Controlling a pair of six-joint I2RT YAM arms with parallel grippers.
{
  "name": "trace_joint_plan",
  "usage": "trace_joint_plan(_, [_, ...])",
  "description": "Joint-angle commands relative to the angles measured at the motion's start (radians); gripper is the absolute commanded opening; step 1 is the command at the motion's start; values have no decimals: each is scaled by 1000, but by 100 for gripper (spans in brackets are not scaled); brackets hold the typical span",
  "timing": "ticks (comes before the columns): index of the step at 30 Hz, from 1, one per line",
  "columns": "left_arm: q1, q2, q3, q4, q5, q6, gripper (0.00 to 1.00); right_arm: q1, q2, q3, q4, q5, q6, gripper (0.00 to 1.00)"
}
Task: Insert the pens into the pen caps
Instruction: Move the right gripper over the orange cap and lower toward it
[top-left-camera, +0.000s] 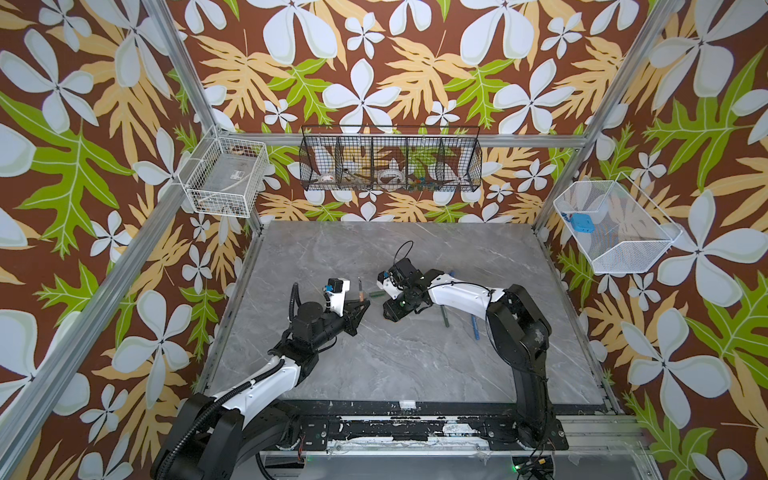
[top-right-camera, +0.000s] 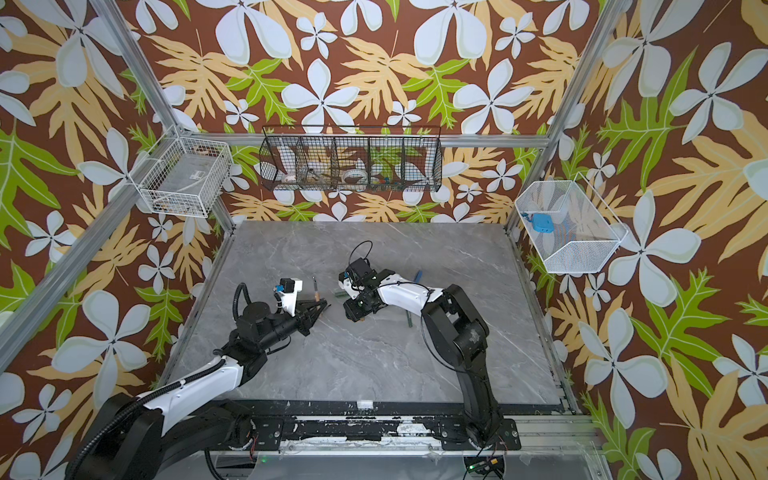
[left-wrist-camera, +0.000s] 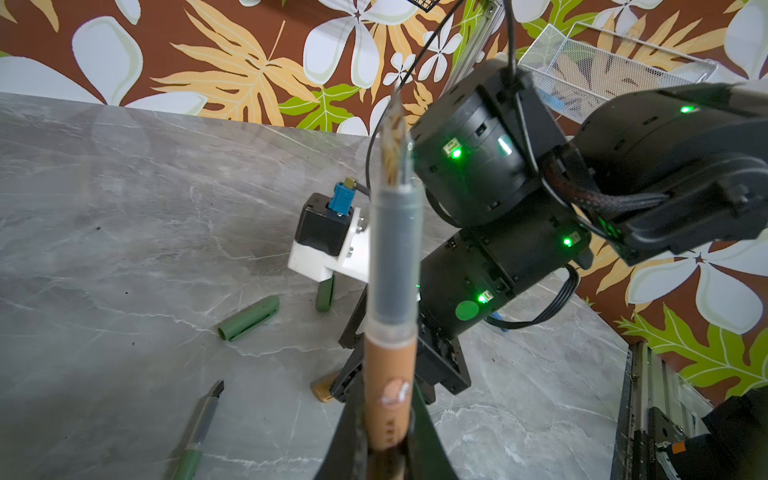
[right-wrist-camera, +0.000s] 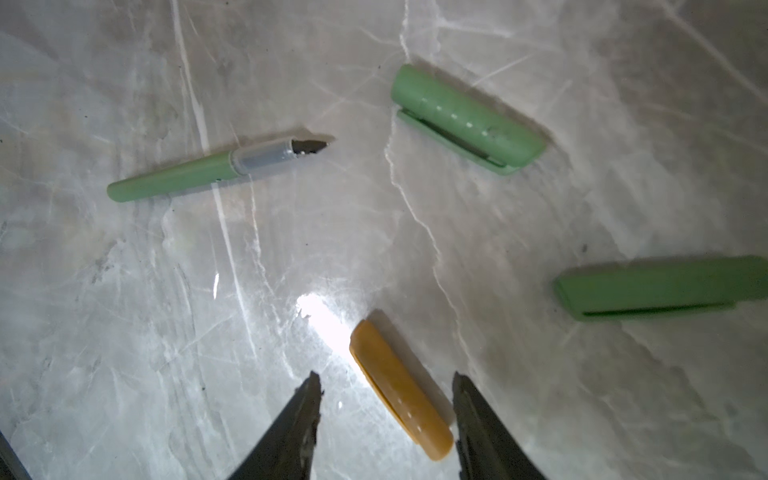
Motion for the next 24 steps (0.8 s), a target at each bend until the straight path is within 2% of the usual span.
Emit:
trace_joint_plan(1, [1,7,3,36,13,-2,0,8,33,31,-19,-10,-18,52])
trace_joint_plan(8, [0,5,4,29,12,4,0,12,90,97,-36,5,-32,52])
trace_joint_plan(12, [0,5,4,29,13,4,0,21,103,109,-45,-23,-52,52])
trace_joint_plan(17, [0,7,5,29,17,-2,0,33,88,81,-55,-74,-84,52])
trace_joint_plan(24, [-1,4,5,31,21,-3,0,52,14,-6,-52,-89,-118,51])
